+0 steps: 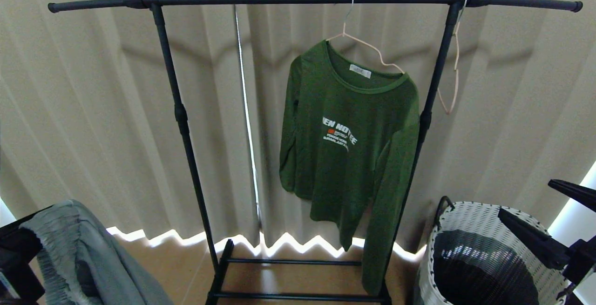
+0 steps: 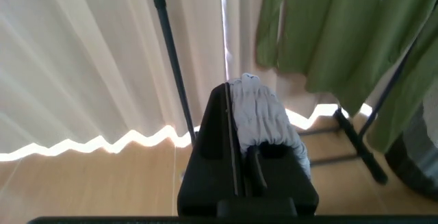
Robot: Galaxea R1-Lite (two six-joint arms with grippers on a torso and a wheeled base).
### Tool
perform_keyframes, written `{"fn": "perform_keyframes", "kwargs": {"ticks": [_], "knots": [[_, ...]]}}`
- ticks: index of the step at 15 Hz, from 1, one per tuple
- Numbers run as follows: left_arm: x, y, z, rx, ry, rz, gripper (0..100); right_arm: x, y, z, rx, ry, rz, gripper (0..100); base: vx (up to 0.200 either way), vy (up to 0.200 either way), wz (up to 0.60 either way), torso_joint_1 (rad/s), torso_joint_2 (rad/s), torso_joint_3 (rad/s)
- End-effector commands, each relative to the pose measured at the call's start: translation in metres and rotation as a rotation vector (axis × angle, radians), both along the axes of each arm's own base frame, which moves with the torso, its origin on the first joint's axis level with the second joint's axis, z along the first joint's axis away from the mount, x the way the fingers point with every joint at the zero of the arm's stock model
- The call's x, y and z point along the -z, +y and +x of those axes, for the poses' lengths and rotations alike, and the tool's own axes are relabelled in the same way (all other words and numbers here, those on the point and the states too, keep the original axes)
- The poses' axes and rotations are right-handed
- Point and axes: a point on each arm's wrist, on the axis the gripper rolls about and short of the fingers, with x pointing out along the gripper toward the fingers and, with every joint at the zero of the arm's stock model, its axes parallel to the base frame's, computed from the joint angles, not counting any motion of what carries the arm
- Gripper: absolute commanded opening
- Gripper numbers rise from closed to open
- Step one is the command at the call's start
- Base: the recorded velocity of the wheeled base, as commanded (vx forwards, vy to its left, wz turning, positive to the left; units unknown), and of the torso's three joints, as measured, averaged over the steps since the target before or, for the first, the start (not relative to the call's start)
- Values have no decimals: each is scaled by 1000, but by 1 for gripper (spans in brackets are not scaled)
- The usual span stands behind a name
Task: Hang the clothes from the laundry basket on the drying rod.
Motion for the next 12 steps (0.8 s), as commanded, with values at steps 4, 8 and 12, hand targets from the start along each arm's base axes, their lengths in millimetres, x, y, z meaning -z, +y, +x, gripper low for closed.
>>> {"fn": "perform_keyframes", "kwargs": {"ticks": [4,8,12], "knots": [[10,1,-4,-2,17,12,0,15,-5,8,38,90,-7,100,0,0,0,0,0,0],[9,1,-4,-3,10,9,0,47,-5,-7,41,220,-35,100,0,0,0,0,0,0],[9,1,-4,-2,10,11,0,56,-6,5,34,282,-126,100,0,0,0,0,0,0]]}}
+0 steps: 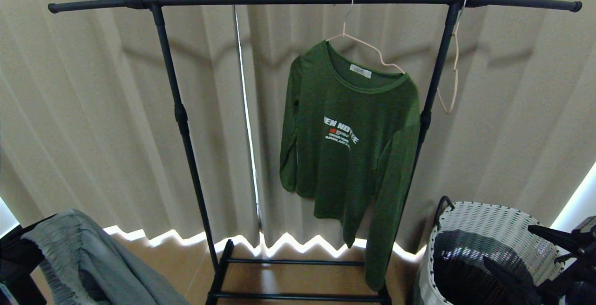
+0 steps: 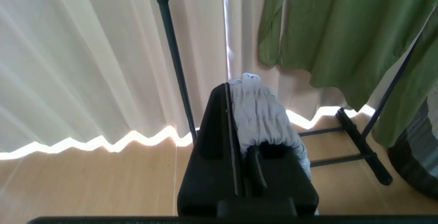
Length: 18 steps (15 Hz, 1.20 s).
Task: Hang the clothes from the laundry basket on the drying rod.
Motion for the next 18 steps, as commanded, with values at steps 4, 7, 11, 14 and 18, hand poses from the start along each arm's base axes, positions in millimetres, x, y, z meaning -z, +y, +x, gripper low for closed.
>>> {"fn": "perform_keyframes", "kwargs": {"ticks": [4,7,11,14,18], "knots": [[2,0,0,2,8,2,0,4,-5,9,50,40,-4,100,0,0,0,0,0,0],[4,0,0,4,14,5,0,5,-5,10,50,47,-4,100,0,0,0,28,-111,-98],[3,0,0,5,12,4,0,5,-6,10,58,49,-4,100,0,0,0,104,-400,-300],[3,0,0,4,12,4,0,5,-6,10,58,51,-4,100,0,0,0,147,-461,-326],[4,0,0,4,14,5,0,5,-6,10,58,47,-4,100,0,0,0,167,-482,-314]]}}
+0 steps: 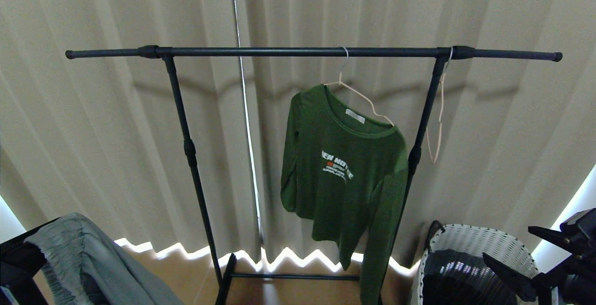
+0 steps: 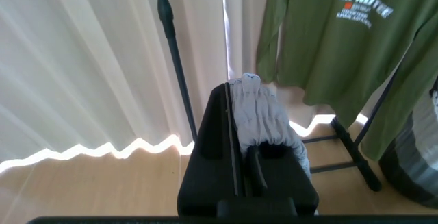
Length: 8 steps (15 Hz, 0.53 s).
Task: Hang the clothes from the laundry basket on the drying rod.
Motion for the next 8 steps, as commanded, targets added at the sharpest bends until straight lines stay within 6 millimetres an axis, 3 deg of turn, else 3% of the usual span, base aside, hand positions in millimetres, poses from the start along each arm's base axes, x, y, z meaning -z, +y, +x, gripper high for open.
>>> {"fn": "perform_keyframes", "kwargs": {"ticks": [1,8], "knots": [[0,0,0,0,1,0,0,0,0,0,0,-1,0,100,0,0,0,198,-505,-300],[1,0,0,0,4,1,0,-2,0,1,3,-11,1,100,0,0,0,210,-525,-316]]}}
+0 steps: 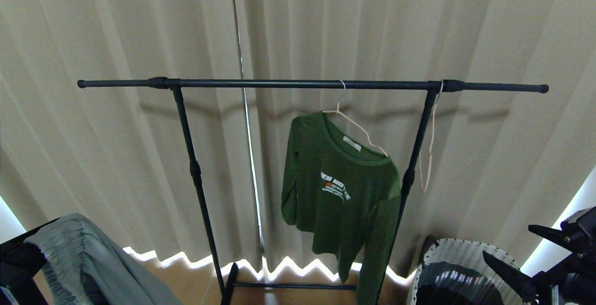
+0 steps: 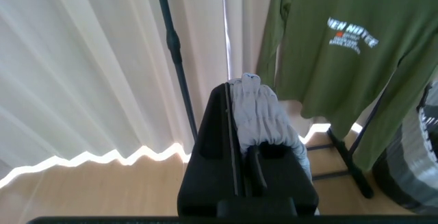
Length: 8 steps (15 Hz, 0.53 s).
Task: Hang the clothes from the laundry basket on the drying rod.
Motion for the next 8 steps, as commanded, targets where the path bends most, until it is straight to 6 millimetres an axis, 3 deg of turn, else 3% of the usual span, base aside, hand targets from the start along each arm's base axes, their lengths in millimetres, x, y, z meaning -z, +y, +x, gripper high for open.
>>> {"fn": "perform_keyframes", "kwargs": {"ticks": [1,8], "knots": [[1,0,0,3,5,2,0,-1,-1,0,4,-8,0,100,0,0,0,183,-422,-242],[0,-1,0,14,-6,2,0,-21,-2,5,26,-167,53,100,0,0,0,28,-59,-37]]}}
